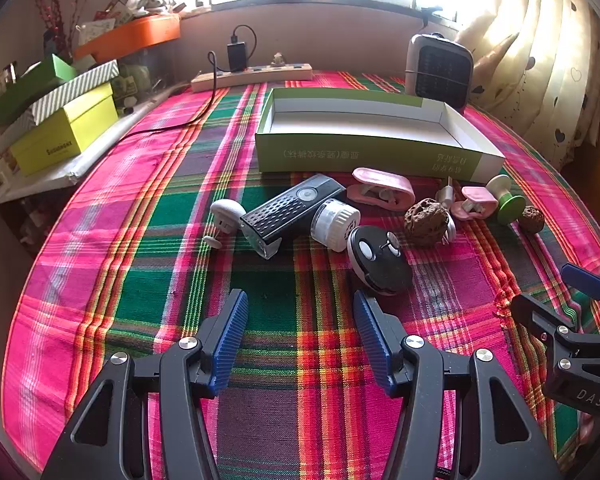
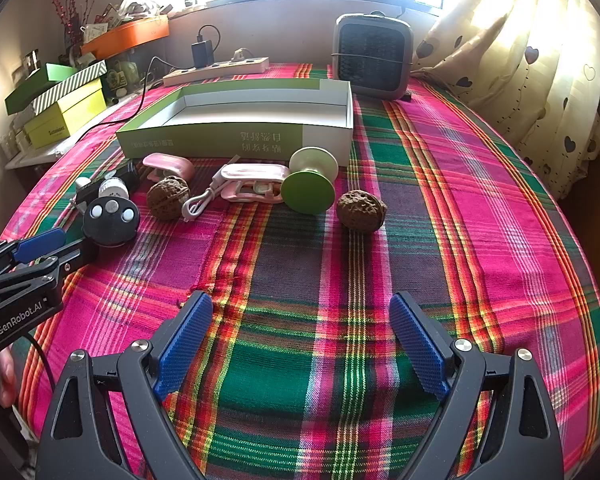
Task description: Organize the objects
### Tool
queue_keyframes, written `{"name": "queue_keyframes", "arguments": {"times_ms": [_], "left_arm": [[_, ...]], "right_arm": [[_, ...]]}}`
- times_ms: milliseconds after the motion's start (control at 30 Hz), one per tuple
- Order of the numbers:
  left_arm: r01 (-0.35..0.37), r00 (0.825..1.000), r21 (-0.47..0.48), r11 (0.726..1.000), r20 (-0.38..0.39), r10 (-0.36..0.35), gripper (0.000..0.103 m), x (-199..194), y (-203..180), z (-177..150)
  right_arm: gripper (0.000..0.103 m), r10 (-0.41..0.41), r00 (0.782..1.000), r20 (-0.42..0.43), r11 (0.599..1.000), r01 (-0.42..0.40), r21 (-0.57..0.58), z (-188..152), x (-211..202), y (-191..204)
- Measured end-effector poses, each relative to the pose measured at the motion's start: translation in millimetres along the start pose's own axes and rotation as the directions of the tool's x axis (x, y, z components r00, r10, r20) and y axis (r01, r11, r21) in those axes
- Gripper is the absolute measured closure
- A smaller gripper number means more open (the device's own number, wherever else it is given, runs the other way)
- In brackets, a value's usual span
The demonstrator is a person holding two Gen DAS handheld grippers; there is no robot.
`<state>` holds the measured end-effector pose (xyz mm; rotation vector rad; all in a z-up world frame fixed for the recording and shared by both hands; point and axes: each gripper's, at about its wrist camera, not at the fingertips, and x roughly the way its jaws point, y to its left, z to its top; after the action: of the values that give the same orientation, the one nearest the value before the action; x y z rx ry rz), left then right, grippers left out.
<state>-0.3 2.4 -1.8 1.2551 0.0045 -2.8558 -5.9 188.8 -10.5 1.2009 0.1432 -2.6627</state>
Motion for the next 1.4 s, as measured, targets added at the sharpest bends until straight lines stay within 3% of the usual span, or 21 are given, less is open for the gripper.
{"name": "queue_keyframes", "arguments": {"times_ms": [1400], "left_arm": [[0.015,1.0,0.004,1.0,-0.008,-0.015,0.048,-0.7,0.1,-0.1]], "right_arm": [[0.013,0.001,1.0,0.0,1.0,-0.001,-0.001,-1.7,-0.6,0.9]]}}
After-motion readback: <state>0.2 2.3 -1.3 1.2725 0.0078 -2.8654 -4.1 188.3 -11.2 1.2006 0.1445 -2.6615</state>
